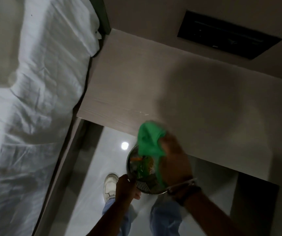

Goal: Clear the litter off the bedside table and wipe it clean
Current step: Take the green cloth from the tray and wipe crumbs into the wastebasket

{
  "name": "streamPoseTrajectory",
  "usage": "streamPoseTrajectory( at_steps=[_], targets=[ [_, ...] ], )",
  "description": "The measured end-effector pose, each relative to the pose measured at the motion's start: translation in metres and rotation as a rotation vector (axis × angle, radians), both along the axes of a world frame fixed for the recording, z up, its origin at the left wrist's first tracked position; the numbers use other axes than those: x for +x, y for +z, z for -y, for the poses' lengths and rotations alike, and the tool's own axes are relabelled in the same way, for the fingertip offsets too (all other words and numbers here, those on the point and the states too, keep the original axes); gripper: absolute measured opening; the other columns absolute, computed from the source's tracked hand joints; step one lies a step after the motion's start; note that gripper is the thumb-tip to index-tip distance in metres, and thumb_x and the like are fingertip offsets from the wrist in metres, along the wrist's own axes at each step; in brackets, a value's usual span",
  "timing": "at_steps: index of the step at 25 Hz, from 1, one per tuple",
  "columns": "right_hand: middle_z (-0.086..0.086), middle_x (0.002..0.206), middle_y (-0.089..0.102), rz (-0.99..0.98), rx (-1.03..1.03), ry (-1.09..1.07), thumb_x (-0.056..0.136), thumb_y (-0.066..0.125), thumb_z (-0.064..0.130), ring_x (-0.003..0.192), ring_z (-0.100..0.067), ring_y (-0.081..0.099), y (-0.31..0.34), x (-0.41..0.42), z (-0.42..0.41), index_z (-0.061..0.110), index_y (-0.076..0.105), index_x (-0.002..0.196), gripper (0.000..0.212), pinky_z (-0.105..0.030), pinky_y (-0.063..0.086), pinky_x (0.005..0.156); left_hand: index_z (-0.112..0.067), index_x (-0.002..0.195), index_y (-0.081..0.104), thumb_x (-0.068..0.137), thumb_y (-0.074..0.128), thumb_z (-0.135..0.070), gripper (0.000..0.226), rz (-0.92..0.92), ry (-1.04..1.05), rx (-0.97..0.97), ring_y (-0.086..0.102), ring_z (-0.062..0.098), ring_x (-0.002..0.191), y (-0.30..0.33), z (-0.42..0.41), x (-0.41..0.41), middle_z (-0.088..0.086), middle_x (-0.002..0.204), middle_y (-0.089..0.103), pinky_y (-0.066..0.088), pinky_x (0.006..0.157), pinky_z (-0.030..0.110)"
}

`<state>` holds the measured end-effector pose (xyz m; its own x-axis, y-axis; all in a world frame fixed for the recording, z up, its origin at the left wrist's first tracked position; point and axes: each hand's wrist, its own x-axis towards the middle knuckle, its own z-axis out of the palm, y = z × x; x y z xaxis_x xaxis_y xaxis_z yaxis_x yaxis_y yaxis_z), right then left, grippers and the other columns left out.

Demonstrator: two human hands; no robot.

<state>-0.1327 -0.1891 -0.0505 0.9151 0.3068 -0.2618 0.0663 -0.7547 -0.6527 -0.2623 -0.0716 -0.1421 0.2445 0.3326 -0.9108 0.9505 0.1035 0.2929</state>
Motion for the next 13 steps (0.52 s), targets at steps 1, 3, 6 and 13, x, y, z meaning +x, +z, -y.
streamPoseTrajectory(
  at_steps=[1, 3, 6, 13],
  targets=[
    [-0.023, 0.135, 0.053, 0.051, 0.040, -0.087, 0.078, 0.038, 0.010, 0.125, -0.041, 0.049, -0.003, 0.029, 0.006, 0.002, 0.053, 0.127, 0.052, -0.057, 0.044, 0.102, 0.005, 0.106, 0.060, 0.098, 0.055, -0.024, 0.031, 0.011, -0.010, 0.005, 0.066, 0.021, 0.043, 0.000, -0.005, 0.001, 0.018, 0.064, 0.072, 0.058, 0.044, 0.030],
    [-0.024, 0.128, 0.059, 0.127, 0.027, -0.156, 0.081, 0.050, 0.003, 0.118, -0.040, 0.055, -0.008, 0.100, 0.007, 0.002, 0.054, 0.126, 0.045, -0.050, 0.045, 0.103, 0.005, 0.109, 0.059, 0.098, 0.055, -0.024, 0.031, 0.021, -0.021, 0.006, 0.066, 0.019, 0.042, -0.002, -0.013, 0.003, 0.015, 0.066, 0.071, 0.058, 0.043, 0.028],
    [-0.019, 0.127, 0.061, 0.013, -0.043, -0.016, 0.086, 0.054, 0.000, 0.118, -0.034, 0.055, -0.027, 0.174, -0.023, 0.009, 0.056, 0.126, 0.041, -0.033, 0.041, 0.101, 0.003, 0.113, 0.058, 0.098, 0.055, -0.024, 0.031, 0.019, -0.059, 0.010, 0.067, 0.021, 0.043, -0.003, -0.022, 0.006, 0.023, 0.080, 0.075, 0.060, 0.046, 0.032],
    [-0.016, 0.115, 0.068, -0.046, 0.078, 0.391, 0.070, 0.052, -0.006, 0.104, -0.037, 0.062, -0.043, 0.095, -0.084, 0.013, 0.062, 0.113, 0.048, -0.043, 0.052, 0.094, 0.000, 0.115, 0.058, 0.098, 0.053, -0.022, 0.028, 0.020, -0.123, 0.042, 0.076, 0.037, 0.066, -0.008, -0.037, 0.005, 0.023, 0.086, 0.076, 0.065, 0.064, 0.045]
  ],
)
